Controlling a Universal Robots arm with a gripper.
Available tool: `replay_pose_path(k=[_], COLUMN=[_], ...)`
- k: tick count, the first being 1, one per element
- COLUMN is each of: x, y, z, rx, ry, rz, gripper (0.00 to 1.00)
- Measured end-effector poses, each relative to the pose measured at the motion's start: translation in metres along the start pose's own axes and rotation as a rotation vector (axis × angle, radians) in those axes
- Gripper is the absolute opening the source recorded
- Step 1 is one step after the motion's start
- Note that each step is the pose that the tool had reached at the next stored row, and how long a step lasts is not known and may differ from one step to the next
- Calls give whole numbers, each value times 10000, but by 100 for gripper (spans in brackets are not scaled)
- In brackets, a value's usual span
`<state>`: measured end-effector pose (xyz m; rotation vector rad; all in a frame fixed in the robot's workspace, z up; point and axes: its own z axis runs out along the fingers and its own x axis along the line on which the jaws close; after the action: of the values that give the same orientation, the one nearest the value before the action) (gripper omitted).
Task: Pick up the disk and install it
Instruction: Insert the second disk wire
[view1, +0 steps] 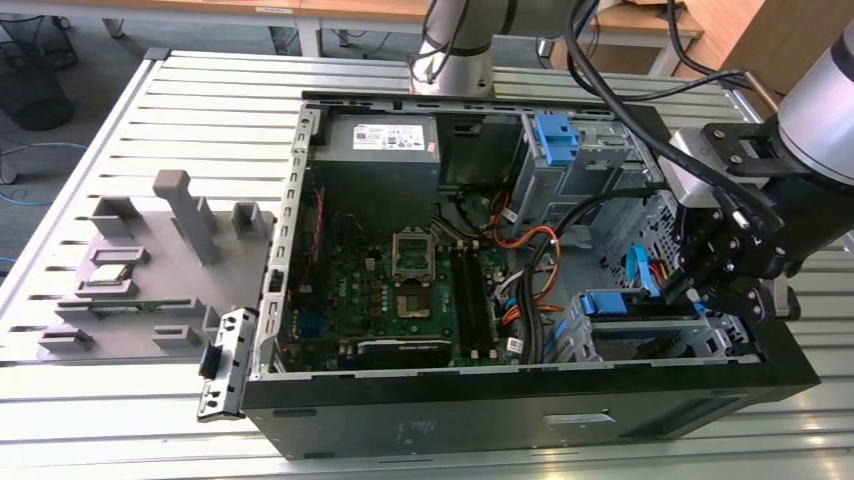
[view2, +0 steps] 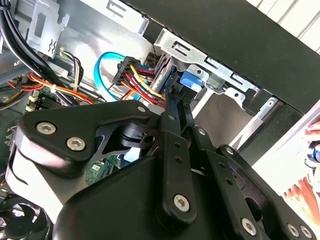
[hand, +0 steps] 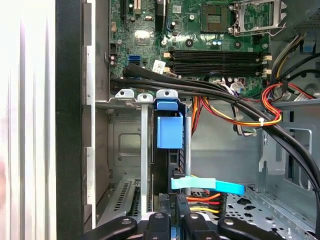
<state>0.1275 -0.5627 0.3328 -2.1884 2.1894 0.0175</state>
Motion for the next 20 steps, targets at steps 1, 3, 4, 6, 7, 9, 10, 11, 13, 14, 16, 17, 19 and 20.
replay_pose_path(k=[1,3,4,6,7,9,10,11,13,14,16,17,19,20], x=[0,0,0,0,0,-1,-1,-1,4,7,15,17,24,28], y=[0,0,0,0,0,0,-1,-1,0,0,0,-1,-1,0], z=[-2,-6,-9,-15,-17,-22,-23,-24,-25,-25,-25,-25,-25,-25], rx=[0,0,0,0,0,0,0,0,0,0,1,0,0,0], ry=[-2,-6,-5,-2,-5,-7,-11,-15,-59,-115,-245,-273,-284,-285], rz=[0,0,1,0,1,1,0,1,5,8,16,19,26,32], gripper=[17,17,17,17,17,17,17,17,17,17,17,17,17,17])
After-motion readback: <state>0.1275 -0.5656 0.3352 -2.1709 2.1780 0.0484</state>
